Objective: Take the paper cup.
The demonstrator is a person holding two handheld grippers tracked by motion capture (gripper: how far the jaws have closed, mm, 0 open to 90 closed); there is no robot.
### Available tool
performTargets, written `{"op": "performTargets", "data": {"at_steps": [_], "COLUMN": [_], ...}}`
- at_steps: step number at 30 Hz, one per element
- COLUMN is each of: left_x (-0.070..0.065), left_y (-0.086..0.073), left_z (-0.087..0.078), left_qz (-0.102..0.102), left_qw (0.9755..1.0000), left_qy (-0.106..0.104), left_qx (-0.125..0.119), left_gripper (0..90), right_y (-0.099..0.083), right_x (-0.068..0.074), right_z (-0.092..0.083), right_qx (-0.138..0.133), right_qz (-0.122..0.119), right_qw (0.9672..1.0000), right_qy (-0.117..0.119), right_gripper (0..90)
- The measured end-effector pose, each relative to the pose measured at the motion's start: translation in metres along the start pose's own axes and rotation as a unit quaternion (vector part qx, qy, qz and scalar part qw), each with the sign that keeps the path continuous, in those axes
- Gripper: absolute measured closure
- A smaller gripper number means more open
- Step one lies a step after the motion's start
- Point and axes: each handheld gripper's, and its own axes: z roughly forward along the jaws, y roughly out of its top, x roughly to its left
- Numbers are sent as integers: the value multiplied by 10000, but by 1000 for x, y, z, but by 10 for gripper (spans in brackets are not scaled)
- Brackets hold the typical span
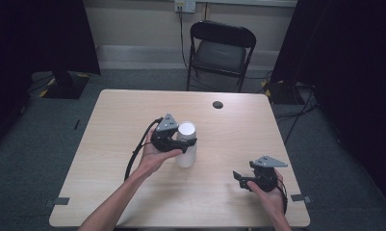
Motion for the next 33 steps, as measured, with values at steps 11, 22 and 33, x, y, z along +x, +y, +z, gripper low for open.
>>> {"op": "performTargets", "data": {"at_steps": [11,22,33], "left_x": [-3,-4,-3], "left_y": [3,7,15], "left_z": [-1,-7,-13], "left_qz": [24,-11,-81], "left_qw": [10000,9997,9992], "left_qy": [50,59,44], "left_qx": [-31,-219,-377], "left_gripper": [294,295,306], "right_y": [0,0,0], "right_x": [0,0,1], "right_z": [0,0,1], "right_qx": [1,-4,4], "right_qz": [5,11,-1], "right_qw": [10000,10000,10000], "right_qy": [-2,-6,7], "right_gripper": [192,193,193]}}
